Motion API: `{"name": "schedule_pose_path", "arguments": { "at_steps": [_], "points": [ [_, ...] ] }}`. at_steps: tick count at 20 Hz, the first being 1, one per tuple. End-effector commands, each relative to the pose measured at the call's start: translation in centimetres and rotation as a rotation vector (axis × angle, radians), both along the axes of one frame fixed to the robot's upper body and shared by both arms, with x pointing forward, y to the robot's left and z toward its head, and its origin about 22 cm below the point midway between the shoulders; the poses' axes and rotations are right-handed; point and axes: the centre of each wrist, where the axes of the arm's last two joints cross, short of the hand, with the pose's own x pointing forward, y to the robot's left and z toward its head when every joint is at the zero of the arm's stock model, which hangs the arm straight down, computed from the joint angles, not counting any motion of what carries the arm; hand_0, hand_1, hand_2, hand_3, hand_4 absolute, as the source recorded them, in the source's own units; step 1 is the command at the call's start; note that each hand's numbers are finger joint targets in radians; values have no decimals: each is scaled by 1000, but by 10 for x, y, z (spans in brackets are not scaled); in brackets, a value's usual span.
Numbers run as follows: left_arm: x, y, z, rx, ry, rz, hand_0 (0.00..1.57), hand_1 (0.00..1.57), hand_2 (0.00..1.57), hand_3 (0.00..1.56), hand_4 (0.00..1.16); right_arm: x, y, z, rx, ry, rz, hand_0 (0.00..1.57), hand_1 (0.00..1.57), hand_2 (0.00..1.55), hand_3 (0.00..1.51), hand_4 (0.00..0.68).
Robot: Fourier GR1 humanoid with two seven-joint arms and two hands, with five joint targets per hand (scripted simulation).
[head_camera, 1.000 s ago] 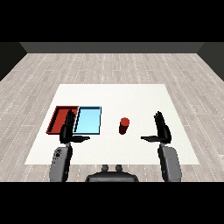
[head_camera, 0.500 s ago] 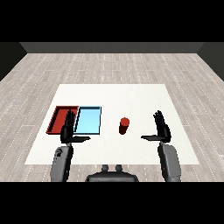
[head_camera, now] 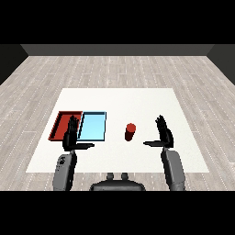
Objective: Pick the red can and put it in the red box
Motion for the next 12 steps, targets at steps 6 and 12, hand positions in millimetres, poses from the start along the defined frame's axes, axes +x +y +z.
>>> {"name": "schedule_pose_path", "arguments": {
  "at_steps": [6, 12],
  "points": [
    [-1, 4, 11, -37, -14, -9, 0, 0, 0, 0, 0, 12, 31, -12, 32, 80, 36, 0, 0, 0, 0, 0],
    [-5, -6, 7, -7, 1, 0, 0, 0, 0, 0, 0, 27, 53, -22, 72, 91, 48, 0, 0, 0, 0, 0]
  ]
}}
